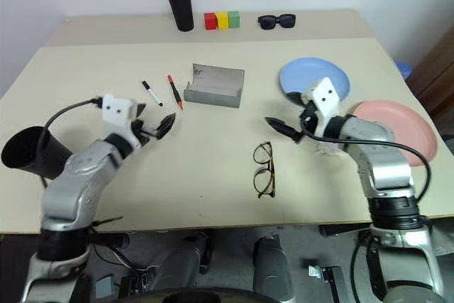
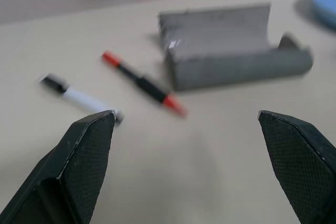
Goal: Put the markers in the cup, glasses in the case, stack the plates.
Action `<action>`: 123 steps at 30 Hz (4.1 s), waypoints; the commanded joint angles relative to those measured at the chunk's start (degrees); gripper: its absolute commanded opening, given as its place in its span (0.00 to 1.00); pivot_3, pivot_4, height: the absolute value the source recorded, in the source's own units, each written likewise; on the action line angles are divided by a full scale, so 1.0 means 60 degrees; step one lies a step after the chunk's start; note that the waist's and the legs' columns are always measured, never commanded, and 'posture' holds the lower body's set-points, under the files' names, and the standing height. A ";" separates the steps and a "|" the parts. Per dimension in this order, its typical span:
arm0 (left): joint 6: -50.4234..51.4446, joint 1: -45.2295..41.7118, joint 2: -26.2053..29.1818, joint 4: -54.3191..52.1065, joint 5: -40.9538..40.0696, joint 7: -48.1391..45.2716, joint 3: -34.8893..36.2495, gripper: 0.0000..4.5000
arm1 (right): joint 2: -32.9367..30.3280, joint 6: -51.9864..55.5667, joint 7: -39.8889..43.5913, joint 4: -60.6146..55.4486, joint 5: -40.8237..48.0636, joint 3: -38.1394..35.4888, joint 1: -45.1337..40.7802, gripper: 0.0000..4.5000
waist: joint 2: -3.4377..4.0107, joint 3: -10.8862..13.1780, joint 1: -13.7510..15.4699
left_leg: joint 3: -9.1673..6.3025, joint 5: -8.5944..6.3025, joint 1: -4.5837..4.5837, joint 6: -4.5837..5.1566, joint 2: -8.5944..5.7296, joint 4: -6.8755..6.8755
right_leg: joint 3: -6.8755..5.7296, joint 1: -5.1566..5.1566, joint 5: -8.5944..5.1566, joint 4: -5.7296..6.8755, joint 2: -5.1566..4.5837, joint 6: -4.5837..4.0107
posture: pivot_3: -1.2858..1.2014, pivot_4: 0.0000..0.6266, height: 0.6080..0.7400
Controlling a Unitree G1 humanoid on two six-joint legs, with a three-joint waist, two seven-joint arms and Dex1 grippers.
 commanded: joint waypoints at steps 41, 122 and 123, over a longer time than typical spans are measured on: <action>-0.0264 -0.8406 -0.1273 1.3236 0.1077 0.6481 0.3230 0.01 | 0.2122 0.0540 -0.1234 -0.2048 -0.0479 0.2450 0.0604 1.00 | -0.0038 0.0010 0.0017 | -0.0010 0.0015 0.0008 -0.0022 -0.0018 0.0010 | -0.0013 0.0009 0.0024 0.0027 0.0015 0.0050 | 0.52 0.24 1.00; -0.6860 0.4340 -0.2802 -0.2378 0.2301 0.4179 0.4053 0.99 | 0.3592 0.0191 0.0353 -0.0793 0.1778 0.1762 -0.1436 1.00 | -0.0052 -0.0002 -0.0185 | -0.0013 0.0004 0.0009 -0.0060 0.0012 -0.0023 | -0.0006 -0.0012 0.0014 0.0011 0.0027 -0.0024 | 0.52 0.24 1.00; -0.6456 0.3777 -0.2558 -0.2603 0.2126 0.4165 0.3985 0.99 | 0.3586 0.0198 0.0345 -0.0792 0.1786 0.1744 -0.1452 1.00 | -0.0053 -0.0001 -0.0160 | -0.0014 0.0004 0.0009 -0.0060 0.0012 -0.0023 | -0.0006 -0.0012 0.0014 0.0011 0.0027 -0.0024 | 0.52 0.24 1.00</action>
